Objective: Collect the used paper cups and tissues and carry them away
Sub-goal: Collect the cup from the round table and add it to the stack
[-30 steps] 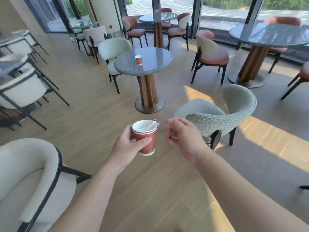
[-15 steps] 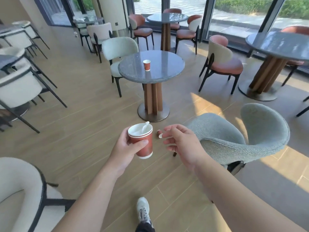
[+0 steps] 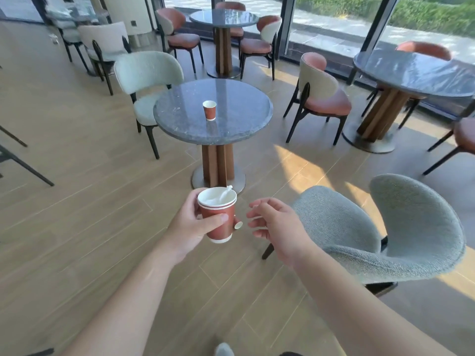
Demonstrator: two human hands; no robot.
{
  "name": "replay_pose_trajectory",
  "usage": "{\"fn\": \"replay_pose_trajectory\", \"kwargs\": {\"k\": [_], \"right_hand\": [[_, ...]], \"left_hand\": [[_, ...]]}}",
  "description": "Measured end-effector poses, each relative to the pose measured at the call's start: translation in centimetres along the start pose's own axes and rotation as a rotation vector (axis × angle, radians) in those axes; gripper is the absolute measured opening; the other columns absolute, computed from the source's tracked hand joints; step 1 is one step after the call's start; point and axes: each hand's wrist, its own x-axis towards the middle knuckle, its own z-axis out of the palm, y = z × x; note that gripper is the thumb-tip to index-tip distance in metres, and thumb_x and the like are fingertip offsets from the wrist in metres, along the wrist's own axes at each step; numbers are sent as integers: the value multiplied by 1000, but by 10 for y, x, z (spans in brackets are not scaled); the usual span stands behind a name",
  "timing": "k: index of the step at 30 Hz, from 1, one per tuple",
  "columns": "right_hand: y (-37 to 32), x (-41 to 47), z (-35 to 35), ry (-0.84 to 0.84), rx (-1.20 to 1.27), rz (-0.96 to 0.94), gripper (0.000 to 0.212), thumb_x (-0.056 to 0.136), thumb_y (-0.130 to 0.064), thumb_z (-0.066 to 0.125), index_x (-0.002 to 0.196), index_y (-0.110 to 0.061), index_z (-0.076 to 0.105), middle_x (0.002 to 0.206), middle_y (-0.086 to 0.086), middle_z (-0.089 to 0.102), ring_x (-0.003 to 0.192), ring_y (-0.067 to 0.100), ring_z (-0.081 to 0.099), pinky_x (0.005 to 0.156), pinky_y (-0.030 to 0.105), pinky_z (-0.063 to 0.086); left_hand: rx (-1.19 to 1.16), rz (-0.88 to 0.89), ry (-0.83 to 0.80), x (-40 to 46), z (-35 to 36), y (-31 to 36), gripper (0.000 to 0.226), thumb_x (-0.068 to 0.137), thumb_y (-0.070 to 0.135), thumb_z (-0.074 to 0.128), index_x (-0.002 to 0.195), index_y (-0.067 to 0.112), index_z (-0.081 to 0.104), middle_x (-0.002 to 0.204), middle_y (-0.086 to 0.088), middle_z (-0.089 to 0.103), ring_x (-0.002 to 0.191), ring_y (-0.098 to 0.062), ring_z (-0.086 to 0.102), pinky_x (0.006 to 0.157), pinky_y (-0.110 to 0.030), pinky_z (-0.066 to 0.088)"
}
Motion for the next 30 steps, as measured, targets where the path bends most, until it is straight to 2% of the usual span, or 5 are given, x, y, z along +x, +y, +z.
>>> {"fn": "replay_pose_trajectory", "kwargs": {"k": [11, 15, 19, 22, 30], "right_hand": [[-9, 101, 41, -16, 25, 41, 25, 70, -24, 57, 89, -14, 70, 78, 0, 68, 67, 17, 60, 61, 30, 47], [-12, 151, 49, -54, 42, 48, 20, 71, -22, 58, 85, -16, 71, 77, 2, 68, 67, 16, 60, 65, 36, 49], [-24, 208, 48, -83, 65, 64, 20, 70, -21, 56, 84, -16, 70, 77, 2, 67, 63, 15, 58, 53, 27, 46], [-32, 258, 39, -84, 96, 95, 19, 70, -18, 56, 85, -15, 69, 76, 3, 66, 61, 14, 57, 50, 23, 44], [-17, 370, -8, 6, 111, 225, 24, 72, -20, 57, 90, -13, 71, 79, 3, 68, 65, 15, 59, 63, 33, 49]], "left_hand": [[8, -45, 72, 67, -49, -8, 80, 51, 35, 88, 125, 28, 59, 120, 8, 72, 111, -11, 64, 97, -33, 53], [48, -83, 130, 100, -67, -10, 80, 50, 37, 88, 124, 29, 59, 118, 10, 72, 108, -10, 65, 90, -28, 54], [69, -119, 191, 147, -73, -11, 79, 49, 36, 88, 123, 31, 59, 115, 14, 73, 106, -6, 66, 90, -27, 52], [101, -155, 197, 195, -65, -15, 70, 50, 35, 89, 114, 46, 62, 112, 20, 73, 102, -1, 68, 83, -23, 53], [143, -242, 186, 313, -29, -41, 74, 48, 36, 87, 117, 42, 60, 109, 24, 74, 104, -1, 69, 83, -20, 54]]}}
